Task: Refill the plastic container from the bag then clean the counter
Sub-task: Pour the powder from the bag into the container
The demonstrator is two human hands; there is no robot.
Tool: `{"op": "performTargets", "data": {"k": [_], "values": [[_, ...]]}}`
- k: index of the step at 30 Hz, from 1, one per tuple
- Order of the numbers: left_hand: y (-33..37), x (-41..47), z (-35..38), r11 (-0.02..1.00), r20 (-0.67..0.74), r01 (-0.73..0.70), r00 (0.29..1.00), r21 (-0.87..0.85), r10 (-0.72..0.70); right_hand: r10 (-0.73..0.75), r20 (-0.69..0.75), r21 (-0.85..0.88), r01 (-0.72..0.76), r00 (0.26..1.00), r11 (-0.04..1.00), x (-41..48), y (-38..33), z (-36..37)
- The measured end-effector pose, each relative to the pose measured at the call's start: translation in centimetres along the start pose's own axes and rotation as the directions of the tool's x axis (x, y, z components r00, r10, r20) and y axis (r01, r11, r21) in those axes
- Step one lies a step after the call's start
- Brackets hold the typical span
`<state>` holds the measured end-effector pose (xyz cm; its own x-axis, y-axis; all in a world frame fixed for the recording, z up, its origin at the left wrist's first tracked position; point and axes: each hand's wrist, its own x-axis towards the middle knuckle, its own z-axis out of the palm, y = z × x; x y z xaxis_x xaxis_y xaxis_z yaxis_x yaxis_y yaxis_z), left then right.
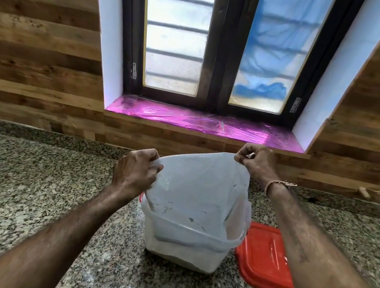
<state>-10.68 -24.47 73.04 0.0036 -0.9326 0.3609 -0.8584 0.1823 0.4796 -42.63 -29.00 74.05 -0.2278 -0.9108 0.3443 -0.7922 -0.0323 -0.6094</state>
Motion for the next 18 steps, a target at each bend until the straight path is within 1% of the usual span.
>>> {"op": "performTargets", "data": {"k": [3,6,8,10,12,13,14,15,16,18], "values": [[0.2,0.0,0.0,0.997,0.014,-0.043,0.999,-0.069,0.044,-0.007,0.019,0.048,0.006,1.0,0.999,0.0,0.1,0.0],[0.8,0.2,0.3,0.997,0.033,-0.059,0.998,-0.043,0.061,-0.031,0.025,0.111,0.028,0.999,0.993,0.0,-0.6,0.1],[1.0,0.3,0.7,0.996,0.017,-0.057,0.998,-0.062,0.058,-0.027,0.032,0.143,0.022,0.999,0.99,0.2,-0.6,0.2],[1.0,0.4,1.1,0.991,0.0,-0.05,0.999,-0.122,0.051,-0.051,0.039,0.197,0.042,0.998,0.979,0.2,-0.4,-0.1],[0.7,0.4,1.4,0.987,-0.023,-0.071,0.997,-0.145,0.068,-0.064,-0.007,0.248,0.064,0.998,0.967,0.1,-0.2,-0.2],[0.6,0.4,1.6,0.984,-0.035,-0.091,0.996,-0.15,0.087,-0.03,-0.035,0.236,0.037,0.999,0.971,0.2,0.1,-0.3],[0.5,0.3,1.8,0.982,-0.046,-0.105,0.994,-0.157,0.099,0.029,-0.032,0.239,-0.021,0.999,0.971,0.2,0.4,-0.5],[0.3,0.3,1.9,0.98,-0.056,-0.111,0.993,-0.165,0.103,0.11,0.027,0.288,-0.113,0.994,0.951,0.0,0.3,-0.6],[0.2,0.3,2.0,0.977,-0.064,-0.118,0.992,-0.177,0.108,0.171,0.116,0.378,-0.203,0.978,0.903,-0.1,0.6,-0.8],[0.0,0.4,2.1,0.971,-0.074,-0.13,0.99,-0.199,0.117,0.213,0.319,0.538,-0.362,0.923,0.761,-0.5,0.6,-1.3]]}}
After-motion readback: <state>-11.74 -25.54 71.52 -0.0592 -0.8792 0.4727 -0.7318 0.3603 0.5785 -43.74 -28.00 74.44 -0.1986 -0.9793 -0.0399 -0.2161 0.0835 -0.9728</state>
